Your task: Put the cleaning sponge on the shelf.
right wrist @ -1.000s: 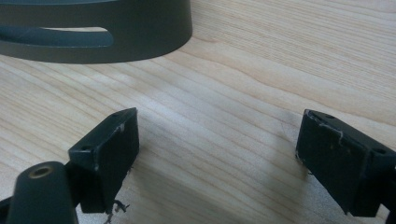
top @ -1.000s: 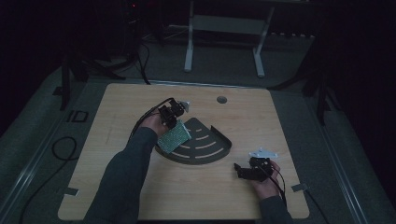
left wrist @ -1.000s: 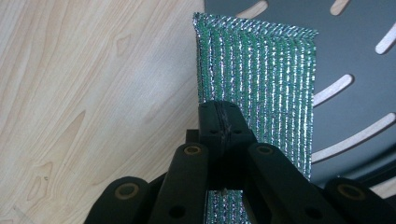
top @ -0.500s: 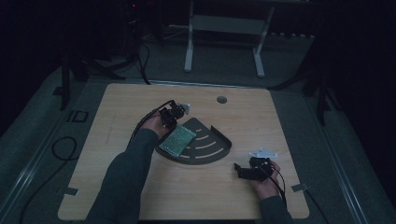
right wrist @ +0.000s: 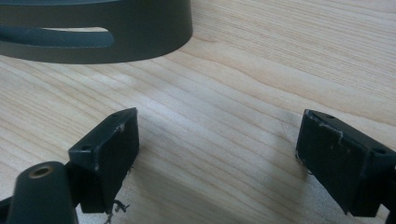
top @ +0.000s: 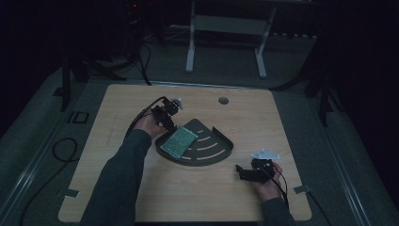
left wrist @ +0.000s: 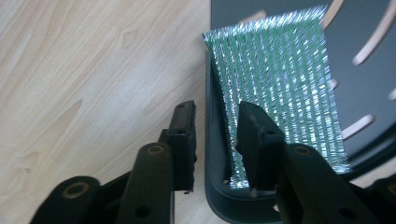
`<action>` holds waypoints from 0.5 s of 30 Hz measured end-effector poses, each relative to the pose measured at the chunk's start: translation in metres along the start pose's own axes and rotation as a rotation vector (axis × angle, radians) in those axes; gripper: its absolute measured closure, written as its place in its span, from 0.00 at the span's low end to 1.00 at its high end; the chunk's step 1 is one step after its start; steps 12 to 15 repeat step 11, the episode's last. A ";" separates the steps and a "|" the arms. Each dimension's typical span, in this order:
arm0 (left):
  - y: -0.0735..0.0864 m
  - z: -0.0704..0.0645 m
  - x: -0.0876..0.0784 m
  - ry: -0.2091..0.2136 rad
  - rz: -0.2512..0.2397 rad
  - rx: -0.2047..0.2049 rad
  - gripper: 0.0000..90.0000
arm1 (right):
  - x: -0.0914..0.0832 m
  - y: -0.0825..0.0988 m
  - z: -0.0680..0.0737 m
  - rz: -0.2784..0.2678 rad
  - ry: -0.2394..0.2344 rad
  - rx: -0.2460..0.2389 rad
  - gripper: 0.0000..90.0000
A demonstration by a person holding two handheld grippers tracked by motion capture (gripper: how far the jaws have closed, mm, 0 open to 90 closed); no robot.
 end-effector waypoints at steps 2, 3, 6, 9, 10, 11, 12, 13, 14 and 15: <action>0.006 0.006 -0.005 0.030 -0.022 -0.029 0.72 | 0.000 0.000 0.000 0.000 0.000 -0.001 0.14; 0.011 0.008 -0.008 0.024 -0.034 -0.039 0.70 | 0.000 0.000 0.000 0.000 0.000 -0.001 0.14; 0.021 0.016 -0.013 0.046 -0.073 -0.081 0.67 | 0.000 0.000 0.000 0.000 0.000 -0.001 0.14; 0.033 0.026 -0.016 0.031 -0.107 -0.122 0.65 | 0.000 0.000 0.000 0.000 0.000 -0.001 0.14; 0.036 0.029 -0.017 0.037 -0.119 -0.138 0.65 | 0.000 0.000 0.000 0.000 0.000 -0.001 0.14; 0.039 0.033 -0.016 0.033 -0.126 -0.159 0.65 | 0.000 0.000 0.000 0.000 0.000 -0.001 0.14; 0.039 0.033 -0.016 0.033 -0.126 -0.159 0.65 | 0.000 0.000 0.000 0.000 0.000 -0.001 0.14; 0.039 0.033 -0.016 0.033 -0.126 -0.159 0.65 | 0.000 0.000 0.000 0.000 0.000 -0.001 0.14; 0.039 0.033 -0.016 0.033 -0.126 -0.159 0.65 | 0.000 0.000 0.000 0.000 0.000 -0.001 0.14; 0.039 0.033 -0.016 0.033 -0.126 -0.159 0.65 | 0.000 0.000 0.000 0.000 0.000 -0.001 0.14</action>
Point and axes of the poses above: each handheld gripper's, and its own axes: x roughly forward along the jaws, y roughly out of its underside, z roughly to its left, the point moved 1 cm from there along x, roughly forward along the jaws, and after that the axes turned 5 degrees about -x, right-handed, at the moved point
